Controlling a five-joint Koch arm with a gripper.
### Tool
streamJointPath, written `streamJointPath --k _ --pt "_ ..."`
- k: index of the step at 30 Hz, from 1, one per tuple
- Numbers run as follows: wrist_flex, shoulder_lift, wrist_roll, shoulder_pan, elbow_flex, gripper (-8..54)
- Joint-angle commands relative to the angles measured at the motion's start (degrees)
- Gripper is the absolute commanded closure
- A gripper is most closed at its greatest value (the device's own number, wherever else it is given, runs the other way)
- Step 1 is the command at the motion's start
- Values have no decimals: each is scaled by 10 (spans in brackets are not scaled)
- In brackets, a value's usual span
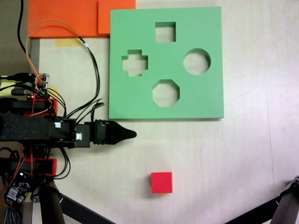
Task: Put the square block into the corresponding hole
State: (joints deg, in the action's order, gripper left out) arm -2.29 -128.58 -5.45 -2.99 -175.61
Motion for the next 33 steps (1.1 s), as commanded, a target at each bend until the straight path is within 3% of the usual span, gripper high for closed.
streamJointPath --k 1,12,17,21,26,33 --pt "16 -39 -6 -5 -40 117" --pt "16 -39 -10 -4 -40 116" --pt "17 -38 -179 25 -40 111" --pt "-2 -39 -192 41 -40 113" --pt "3 -40 -469 53 37 146" --pt "423 -40 -688 80 333 176"
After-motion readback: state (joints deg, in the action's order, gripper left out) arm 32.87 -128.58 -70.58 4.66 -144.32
